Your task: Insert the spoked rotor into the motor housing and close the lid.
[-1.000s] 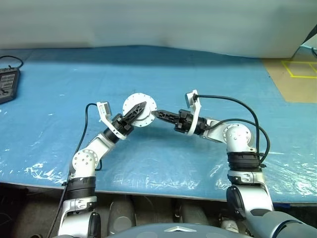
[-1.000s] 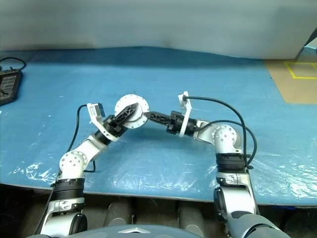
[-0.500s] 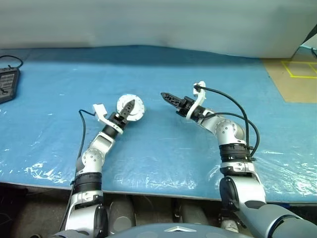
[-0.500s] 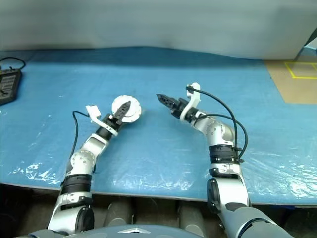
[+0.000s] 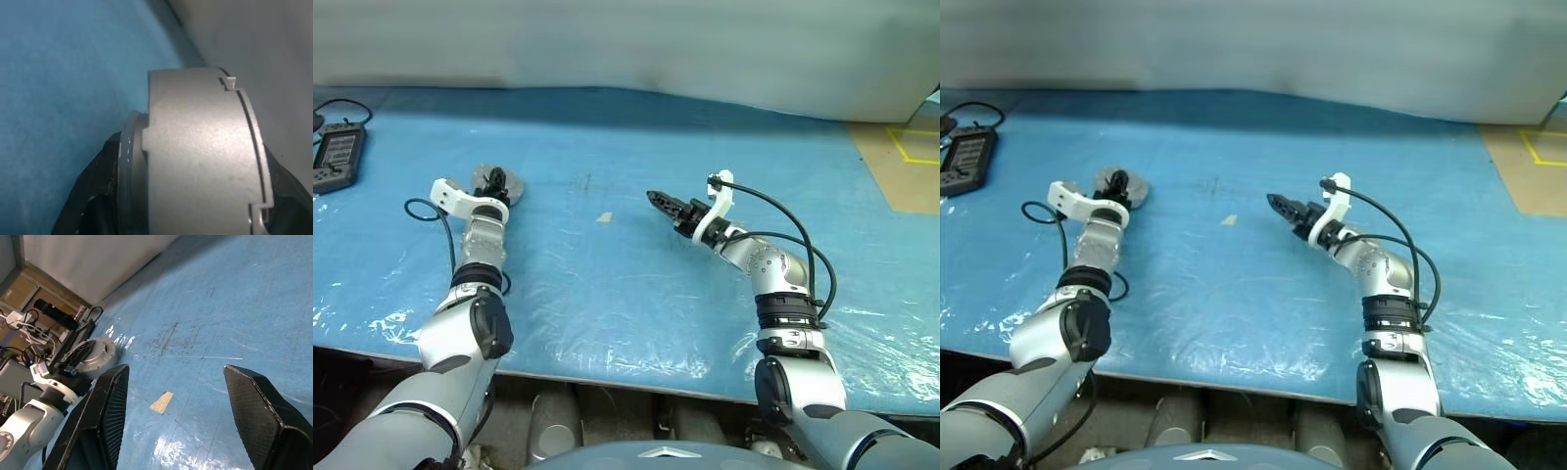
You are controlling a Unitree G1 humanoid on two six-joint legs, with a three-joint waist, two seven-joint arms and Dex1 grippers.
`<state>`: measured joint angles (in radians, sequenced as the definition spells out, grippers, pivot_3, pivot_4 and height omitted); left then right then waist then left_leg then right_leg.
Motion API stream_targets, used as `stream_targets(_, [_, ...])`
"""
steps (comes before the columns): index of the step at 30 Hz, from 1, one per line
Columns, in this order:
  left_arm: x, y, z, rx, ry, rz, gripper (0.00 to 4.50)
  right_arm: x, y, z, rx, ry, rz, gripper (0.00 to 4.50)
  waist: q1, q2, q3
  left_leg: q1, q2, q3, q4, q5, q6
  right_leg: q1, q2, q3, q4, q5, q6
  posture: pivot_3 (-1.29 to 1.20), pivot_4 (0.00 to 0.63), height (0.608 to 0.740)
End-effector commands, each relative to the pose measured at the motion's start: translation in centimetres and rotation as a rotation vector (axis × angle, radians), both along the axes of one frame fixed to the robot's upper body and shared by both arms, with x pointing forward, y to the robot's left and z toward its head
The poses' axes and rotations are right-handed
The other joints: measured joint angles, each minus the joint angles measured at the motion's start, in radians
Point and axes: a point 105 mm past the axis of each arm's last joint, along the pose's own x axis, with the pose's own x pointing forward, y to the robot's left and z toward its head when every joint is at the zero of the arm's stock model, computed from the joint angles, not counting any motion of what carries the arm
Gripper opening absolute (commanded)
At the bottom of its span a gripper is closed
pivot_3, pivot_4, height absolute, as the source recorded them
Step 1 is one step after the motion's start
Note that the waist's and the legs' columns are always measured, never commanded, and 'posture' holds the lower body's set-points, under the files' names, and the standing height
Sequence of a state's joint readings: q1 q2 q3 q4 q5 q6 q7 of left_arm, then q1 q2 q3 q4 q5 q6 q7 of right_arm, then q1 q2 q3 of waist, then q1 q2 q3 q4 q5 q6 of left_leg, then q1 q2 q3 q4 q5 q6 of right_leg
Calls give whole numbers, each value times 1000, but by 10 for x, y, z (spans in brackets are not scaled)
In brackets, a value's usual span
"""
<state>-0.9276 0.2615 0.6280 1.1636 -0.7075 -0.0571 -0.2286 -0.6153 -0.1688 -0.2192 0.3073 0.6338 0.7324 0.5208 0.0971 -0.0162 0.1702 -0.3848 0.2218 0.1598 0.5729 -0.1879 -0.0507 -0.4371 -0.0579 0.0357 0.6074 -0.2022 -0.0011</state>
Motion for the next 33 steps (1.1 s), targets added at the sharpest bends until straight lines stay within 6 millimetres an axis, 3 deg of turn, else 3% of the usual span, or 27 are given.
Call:
stream_targets(1, [-1,19,12,63,7,52,3191,-2,2,14,6,-54,2,3199,-3,0,0,0,0,-1,0,0,0,1,0,-1,0,0,0,0,150,740])
stream_targets(5, [-11,37,-1,131,72,106,4422,-3,3,13,3,-55,10,3199,-5,0,0,1,0,-6,0,1,-2,2,-1,-3,2,0,-1,0,150,740])
stream_targets(11, [-48,97,7,329,63,370,4468,0,5,11,-11,-47,20,3199,-14,0,0,3,0,-8,0,1,-3,6,-1,-4,1,0,-1,0,150,740])
stream_targets(14, [-59,105,22,452,8,441,4468,0,7,11,-12,-54,30,3199,-13,0,0,2,0,-10,1,1,-3,6,-1,-6,1,0,-1,0,150,740])
stream_targets(16, [-57,85,45,569,-148,381,4468,2,8,15,-11,-100,18,3199,-3,0,0,1,0,-10,1,1,-3,6,-2,-7,1,0,-1,0,150,740])
stream_targets(19, [-52,10,66,665,-415,72,4468,10,3,20,-107,-266,-75,3199,10,0,0,-1,0,-10,3,1,-3,6,-5,-7,1,-1,-3,0,150,740])
stream_targets(22, [-63,-71,58,811,-533,-322,4468,10,0,7,-253,-378,-118,3199,7,0,0,-1,-4,-7,4,1,-3,7,-12,-7,1,-3,-5,0,150,740])
stream_targets(25, [-88,-134,29,954,-563,-718,4468,-3,2,-4,-336,-472,-38,3199,-4,0,0,-1,-8,-6,4,1,-2,7,-15,-7,1,-3,-5,0,150,740])
stream_targets(28, [-102,-151,12,987,-540,-889,4468,-13,-1,-6,-433,-586,9,3199,-19,0,0,-1,-6,-6,2,1,-2,5,-13,-7,1,-3,-4,0,150,740])
stream_targets(33, [-111,-147,4,1012,-526,-968,4468,-24,-15,-9,-505,-644,78,3199,-38,1,0,1,-3,-6,3,2,-1,5,-8,-6,3,-4,-5,0,150,740])
